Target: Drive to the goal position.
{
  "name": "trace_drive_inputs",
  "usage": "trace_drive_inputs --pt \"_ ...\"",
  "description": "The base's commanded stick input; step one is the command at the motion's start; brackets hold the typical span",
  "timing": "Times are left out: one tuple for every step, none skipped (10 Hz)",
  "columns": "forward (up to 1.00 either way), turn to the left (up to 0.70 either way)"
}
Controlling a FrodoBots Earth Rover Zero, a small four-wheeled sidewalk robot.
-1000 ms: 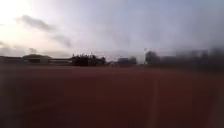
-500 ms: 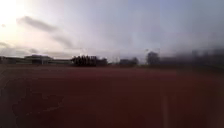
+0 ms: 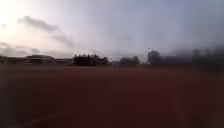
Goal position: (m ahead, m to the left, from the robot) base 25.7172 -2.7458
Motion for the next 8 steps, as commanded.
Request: trace_drive_inputs --pt "0.70 -0.24" --pt "0.70 -0.31" --pt "0.70 -0.31" --pt "0.70 -0.14" --pt "0.70 -0.02" --pt "0.70 0.00" --pt "0.70 0.00" --pt "0.70 0.00"
